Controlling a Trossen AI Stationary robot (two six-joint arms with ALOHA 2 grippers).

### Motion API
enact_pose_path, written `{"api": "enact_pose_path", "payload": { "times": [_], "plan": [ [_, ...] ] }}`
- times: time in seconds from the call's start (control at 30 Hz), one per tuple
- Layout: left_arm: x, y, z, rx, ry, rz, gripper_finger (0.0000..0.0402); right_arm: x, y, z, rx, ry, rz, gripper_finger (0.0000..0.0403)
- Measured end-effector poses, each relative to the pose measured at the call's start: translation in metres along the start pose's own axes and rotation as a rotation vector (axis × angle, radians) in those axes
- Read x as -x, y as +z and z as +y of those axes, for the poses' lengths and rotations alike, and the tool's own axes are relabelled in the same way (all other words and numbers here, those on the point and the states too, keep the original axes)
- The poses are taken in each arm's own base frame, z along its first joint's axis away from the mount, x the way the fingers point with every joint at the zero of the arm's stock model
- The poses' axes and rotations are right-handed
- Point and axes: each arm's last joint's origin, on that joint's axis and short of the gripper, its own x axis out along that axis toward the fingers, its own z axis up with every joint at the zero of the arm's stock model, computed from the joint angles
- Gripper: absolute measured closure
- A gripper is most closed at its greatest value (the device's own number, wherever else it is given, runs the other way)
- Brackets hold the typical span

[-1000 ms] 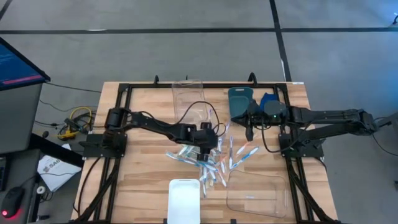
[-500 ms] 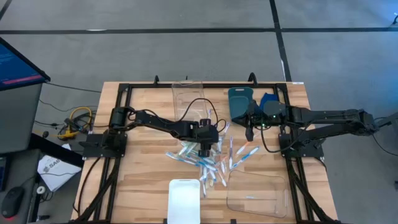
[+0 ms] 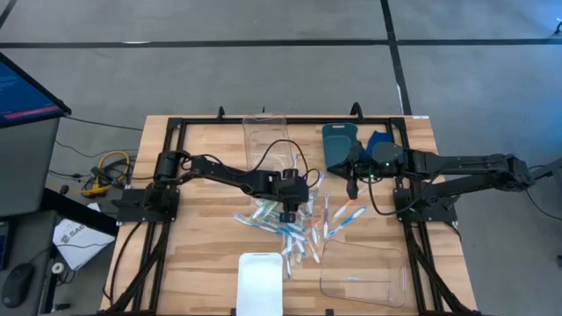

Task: Pick & Place Toothbrushes
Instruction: Put the purple toothbrush into the green bin

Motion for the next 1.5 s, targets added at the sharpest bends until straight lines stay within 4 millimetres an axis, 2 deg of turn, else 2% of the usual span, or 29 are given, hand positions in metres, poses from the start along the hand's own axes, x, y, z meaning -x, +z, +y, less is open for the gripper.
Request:
{"api": "enact_pose_path", "payload": {
  "times": [0.23,0.33,0.43,0.57,0.77,0.9,1.03,1.33,1.5],
  "plan": [
    [-0.015,-0.009,-0.003,-0.012,0.008,0.049,0.0241,0.0,0.0,0.0,0.0,0.0,0.0,0.0403],
    [-0.012,-0.005,-0.001,-0.011,0.034,0.039,0.0244,0.0,0.0,0.0,0.0,0.0,0.0,0.0403],
    [0.0,0.001,0.002,0.0,0.043,0.006,0.0253,0.0,0.0,0.0,0.0,0.0,0.0,0.0403],
    [0.009,0.005,0.005,0.027,0.069,-0.009,0.028,0.0,0.0,0.0,0.0,0.0,0.0,0.0403],
    [0.011,0.002,0.005,0.021,0.064,0.021,0.0351,0.0,0.0,0.0,0.0,0.0,0.0,0.0403],
    [0.011,0.003,0.003,0.026,0.062,0.021,0.0364,0.0,0.0,0.0,0.0,0.0,0.0,0.0403],
    [0.011,0.001,0.002,0.048,0.045,0.033,0.0336,0.0,0.0,0.0,0.0,0.0,0.0,0.0403],
    [0.011,0.001,0.0,0.045,0.038,0.035,0.0221,0.0,0.0,0.0,0.0,0.0,0.002,0.0403],
    [0.011,0.001,-0.002,0.048,-0.023,0.027,0.0196,0.0,0.0,0.0,0.0,-0.001,0.003,0.0403]
  ]
}}
